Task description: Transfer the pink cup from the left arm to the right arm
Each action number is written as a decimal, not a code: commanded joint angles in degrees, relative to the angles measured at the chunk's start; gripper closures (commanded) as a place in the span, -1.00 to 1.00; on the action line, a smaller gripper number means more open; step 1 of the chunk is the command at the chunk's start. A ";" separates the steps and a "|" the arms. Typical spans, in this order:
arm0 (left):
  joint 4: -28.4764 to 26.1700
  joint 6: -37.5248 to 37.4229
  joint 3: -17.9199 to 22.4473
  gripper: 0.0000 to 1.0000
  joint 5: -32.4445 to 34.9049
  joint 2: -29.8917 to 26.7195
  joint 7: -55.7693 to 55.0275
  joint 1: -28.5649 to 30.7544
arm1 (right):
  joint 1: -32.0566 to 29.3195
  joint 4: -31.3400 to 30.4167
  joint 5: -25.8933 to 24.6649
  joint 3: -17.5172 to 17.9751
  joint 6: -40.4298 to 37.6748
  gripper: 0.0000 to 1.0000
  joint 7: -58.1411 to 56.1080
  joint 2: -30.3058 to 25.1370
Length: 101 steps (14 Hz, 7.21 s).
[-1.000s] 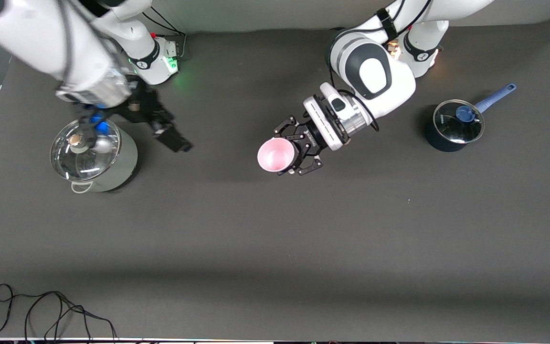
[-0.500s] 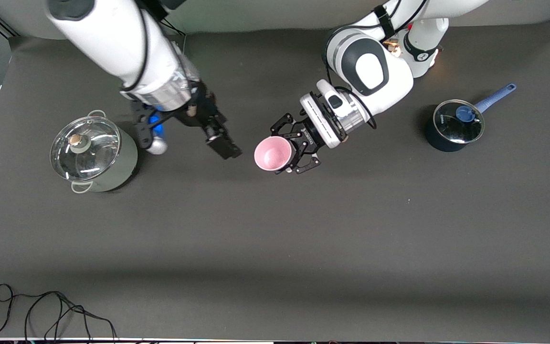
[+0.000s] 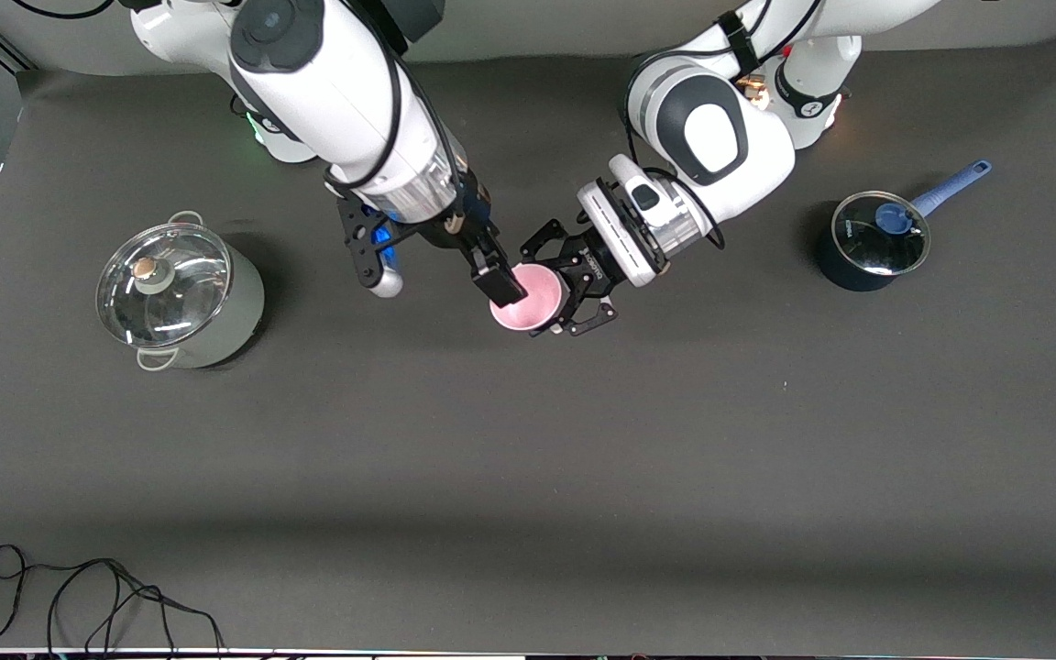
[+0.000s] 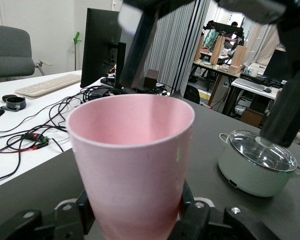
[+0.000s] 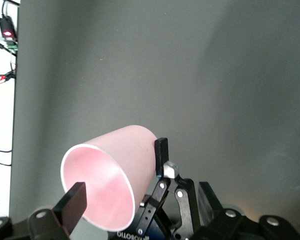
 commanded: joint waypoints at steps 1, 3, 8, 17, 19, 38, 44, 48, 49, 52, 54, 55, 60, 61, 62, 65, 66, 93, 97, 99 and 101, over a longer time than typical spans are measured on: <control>1.10 0.91 0.87 0.26 -1.39 -0.50 -0.09 -1.46 | 0.51 3.19 0.52 0.19 -0.48 -0.78 2.06 2.54; 1.10 0.91 0.87 0.26 -1.30 -0.41 -0.09 -1.46 | 0.69 3.36 0.52 0.28 -0.65 -0.31 2.06 3.16; 1.10 0.82 0.87 0.21 -1.30 -0.32 -0.17 -1.37 | 0.69 3.37 0.61 0.19 -0.65 1.00 1.36 3.25; 1.72 0.56 1.31 -0.97 -1.04 0.90 -0.09 -1.37 | -0.01 3.89 0.34 -0.42 -3.63 1.00 -5.92 2.72; 1.72 0.47 1.31 -0.98 -1.04 0.91 -0.17 -1.37 | -0.37 3.98 0.17 -1.12 -6.18 1.00 -11.54 2.28; -0.92 -19.53 0.87 -1.00 28.87 9.70 -48.69 16.19 | -26.03 -4.44 -12.31 -6.39 -21.07 1.00 -98.91 -5.19; 4.08 -53.78 2.37 -1.00 76.78 5.32 -103.31 27.35 | -25.86 -27.36 -6.09 -10.26 7.12 1.00 -101.83 -8.09; 7.34 -73.23 2.63 -1.00 94.02 -2.24 -114.67 34.04 | -25.68 -40.72 -4.05 -10.44 26.63 1.00 -101.92 -7.30; 7.87 -76.23 2.63 -1.00 99.98 -3.82 -118.00 34.66 | -25.68 -43.80 -4.05 -10.44 31.55 1.00 -102.09 -6.78; 11.82 -85.55 2.63 -1.00 115.64 -4.45 -123.13 34.66 | -25.33 -49.62 -4.05 -10.27 41.25 1.00 -102.09 -4.41; 12.88 -89.25 2.72 -1.00 118.58 -4.72 -124.97 35.10 | -25.50 -49.98 -4.05 -10.18 42.41 1.00 -102.18 -2.56; 13.84 -91.00 2.72 -1.00 120.76 -4.72 -127.33 35.36 | -25.59 -50.07 -3.97 -10.18 42.59 1.00 -103.05 -1.60; 18.85 -99.36 2.89 -1.00 128.34 -4.72 -141.23 36.76 | -25.77 -49.90 -3.96 -10.18 43.46 1.00 -103.32 1.40; 19.12 -99.20 2.89 -1.00 128.51 -4.72 -141.24 37.47 | -25.77 -49.72 -3.96 -10.18 43.47 1.00 -103.32 1.84; 19.12 -98.24 2.98 -1.00 128.86 -4.89 -141.24 37.65 | -25.77 -49.72 -3.96 -10.18 43.38 0.66 -103.32 1.84; 18.60 -94.28 2.89 -1.00 130.01 -6.65 -141.24 39.06 | -25.68 -49.72 -3.96 -10.18 42.59 -0.93 -103.32 0.44; 18.60 -94.10 2.89 -1.00 130.10 -6.83 -141.24 39.14 | -25.68 -49.72 -3.88 -10.35 41.63 -0.99 -103.24 -1.13; 12.62 -88.74 61.08 -1.00 111.21 -23.00 -129.73 -9.99 | -22.44 -31.70 -10.91 -14.57 -7.16 -0.99 -102.53 -27.43; 12.79 -89.00 63.69 -1.00 111.02 -23.17 -129.73 -12.69 | -22.43 -32.05 -11.00 -14.75 -5.31 -0.99 -102.62 -27.25; 12.79 -89.00 69.67 -1.00 110.85 -23.61 -129.73 -17.97 | -22.52 -31.97 -11.08 -14.83 -5.40 -0.99 -102.62 -27.25; 12.79 -89.00 69.51 -1.00 110.85 -23.70 -129.64 -17.90 | -22.78 -31.97 -11.08 -15.10 -5.40 -0.99 -102.62 -27.25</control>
